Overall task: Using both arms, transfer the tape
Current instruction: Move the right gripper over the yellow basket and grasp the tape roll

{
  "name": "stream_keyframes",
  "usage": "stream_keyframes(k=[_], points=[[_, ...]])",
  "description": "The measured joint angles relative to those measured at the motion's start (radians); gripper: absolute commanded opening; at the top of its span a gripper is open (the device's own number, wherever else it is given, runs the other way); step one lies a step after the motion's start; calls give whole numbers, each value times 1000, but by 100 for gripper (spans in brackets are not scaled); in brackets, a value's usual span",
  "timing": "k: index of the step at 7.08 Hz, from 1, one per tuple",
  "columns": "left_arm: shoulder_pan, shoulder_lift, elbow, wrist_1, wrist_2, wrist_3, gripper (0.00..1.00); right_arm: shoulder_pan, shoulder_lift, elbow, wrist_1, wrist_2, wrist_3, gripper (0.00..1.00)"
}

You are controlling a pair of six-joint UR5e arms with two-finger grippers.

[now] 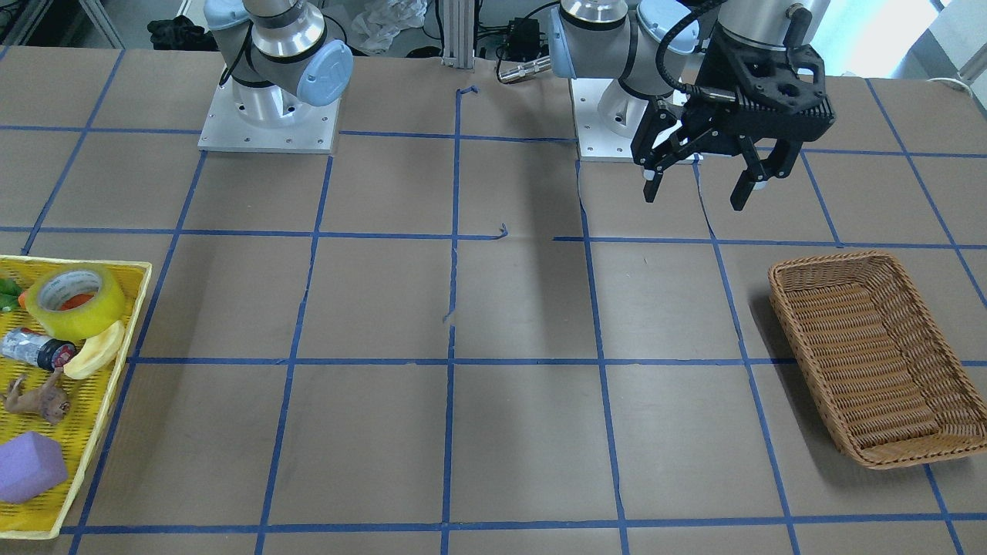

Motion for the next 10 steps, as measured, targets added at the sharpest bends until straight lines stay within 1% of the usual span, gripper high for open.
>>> stream_keyframes(k=[1, 2, 3, 5, 6, 8, 10], points=[[0, 0, -1, 0, 0, -1, 100, -14, 9, 52, -46, 22, -22, 92], [0, -2, -2, 0, -1, -3, 100, -22, 12, 96, -75, 32, -36, 80], [0, -2, -2, 0, -2, -4, 100, -25, 15, 121, -102, 35, -40, 78], [1, -1, -6, 0, -1, -2, 100, -26, 35, 158, -167, 37, -40, 59], [1, -2, -6, 0, -1, -3, 100, -26, 45, 175, -205, 37, -37, 34], [1, -1, -7, 0, -2, -4, 100, -26, 51, 187, -238, 36, -30, 0], [1, -1, -7, 0, -1, -4, 100, -26, 50, 183, -242, 34, -25, 0]])
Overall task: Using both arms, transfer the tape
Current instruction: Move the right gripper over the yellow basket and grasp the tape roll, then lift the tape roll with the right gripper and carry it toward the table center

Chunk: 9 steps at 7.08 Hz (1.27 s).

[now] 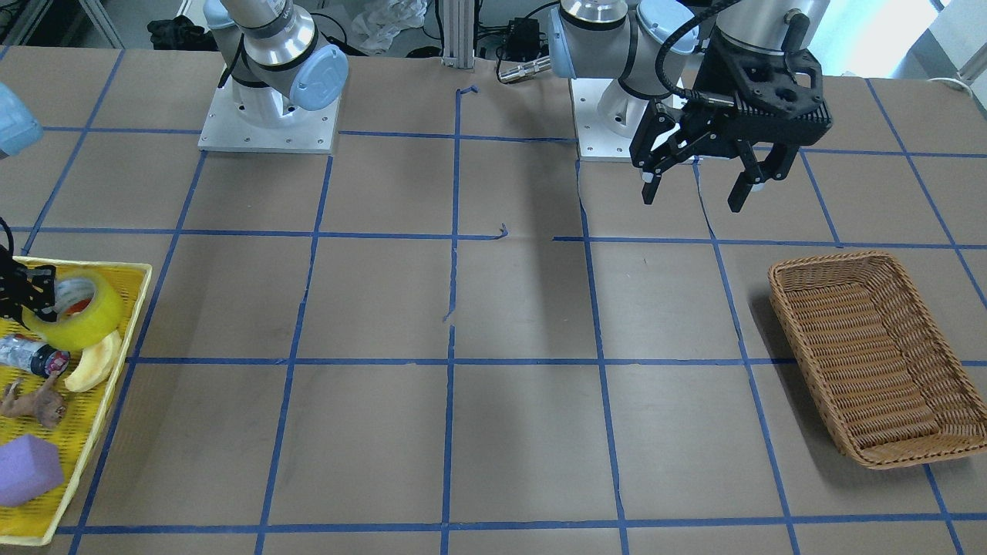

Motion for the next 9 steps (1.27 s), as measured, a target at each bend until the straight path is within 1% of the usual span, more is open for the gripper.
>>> stream_keyframes(k=[2, 3, 4, 5, 6, 7, 8, 9], points=[[1, 1, 0, 0, 0, 2, 100, 1, -8, -20, 15, -10, 16, 0], [1, 1, 0, 0, 0, 2, 100, 5, -13, -51, 40, -19, 31, 0], [1, 1, 0, 0, 0, 2, 100, 18, -15, -112, 102, -26, 46, 0], [1, 1, 0, 0, 0, 2, 100, 51, -14, -195, 183, -30, 81, 0], [1, 1, -1, 0, 0, 2, 100, 108, -6, -278, 258, -31, 142, 0], [1, 1, -1, 0, 0, 2, 100, 190, 8, -341, 302, -38, 225, 0], [1, 1, 0, 0, 0, 0, 100, 291, 22, -379, 321, -59, 338, 0], [1, 2, 1, 0, 0, -1, 100, 389, 36, -398, 327, -79, 469, 0]])
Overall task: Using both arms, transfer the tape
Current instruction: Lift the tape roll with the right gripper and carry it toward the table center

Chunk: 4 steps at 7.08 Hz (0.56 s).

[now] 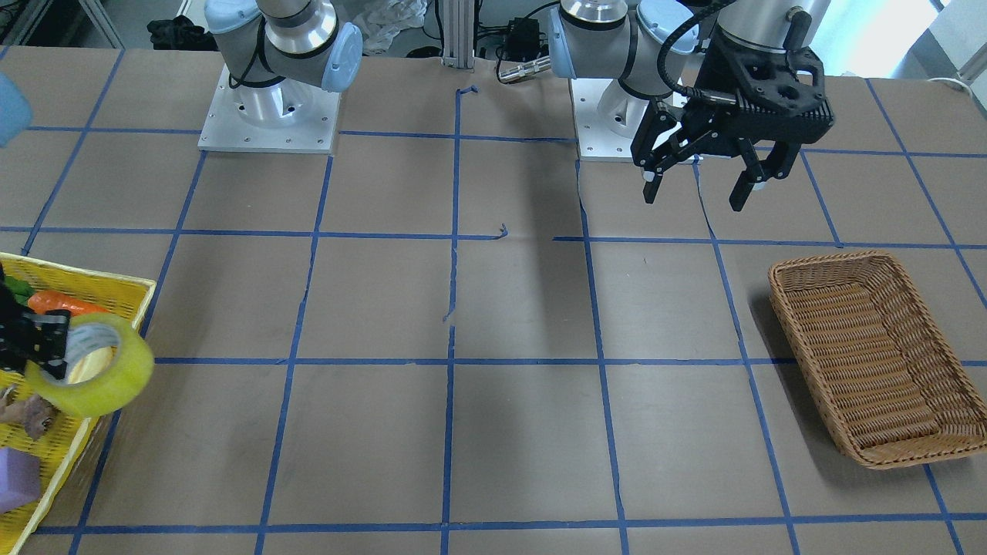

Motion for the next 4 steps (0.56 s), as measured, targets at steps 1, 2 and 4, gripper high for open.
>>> stream_keyframes(k=[1, 2, 4], points=[[0, 0, 0, 0, 0, 0, 100, 103, 24, -13, -1, -7, 154, 0], [0, 0, -1, 0, -1, 0, 100, 203, 61, -37, -4, -9, 293, 0], [2, 3, 1, -1, 0, 2, 100, 366, 199, -147, -7, -20, 469, 0]])
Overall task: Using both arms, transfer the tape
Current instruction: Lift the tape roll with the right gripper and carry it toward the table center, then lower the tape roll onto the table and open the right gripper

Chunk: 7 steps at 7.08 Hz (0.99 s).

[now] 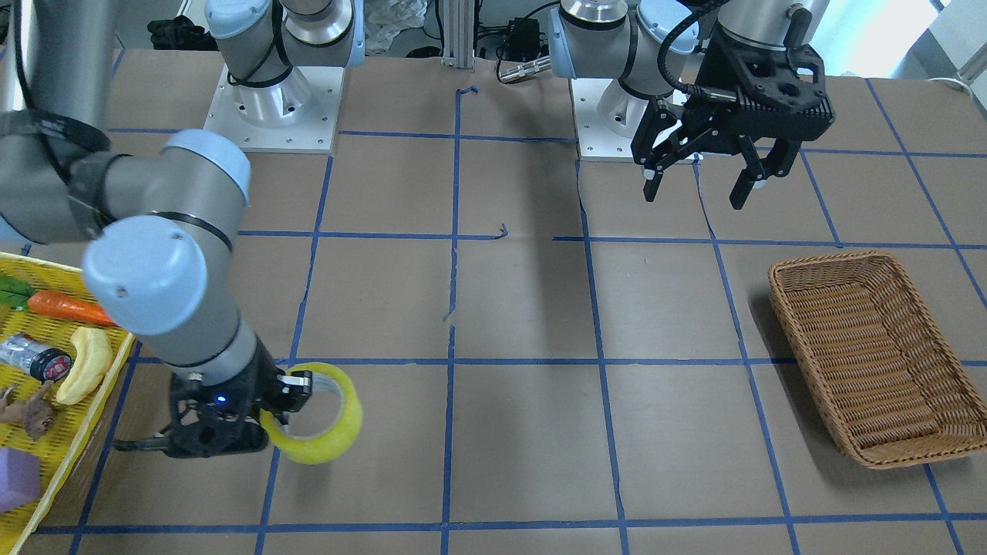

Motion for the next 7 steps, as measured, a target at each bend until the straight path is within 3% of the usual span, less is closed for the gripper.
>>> stream_keyframes(k=[2, 5, 6, 7], points=[[2, 1, 3, 0, 2, 8, 100, 92, 115, -83, 0, 21, 75, 0], [2, 2, 3, -1, 1, 11, 100, 191, 175, -95, 2, 9, 163, 0], [2, 2, 2, -1, 1, 11, 100, 196, 186, -95, -1, 8, 167, 99], [2, 3, 1, -1, 1, 11, 100, 198, 194, -95, -2, 6, 167, 100]])
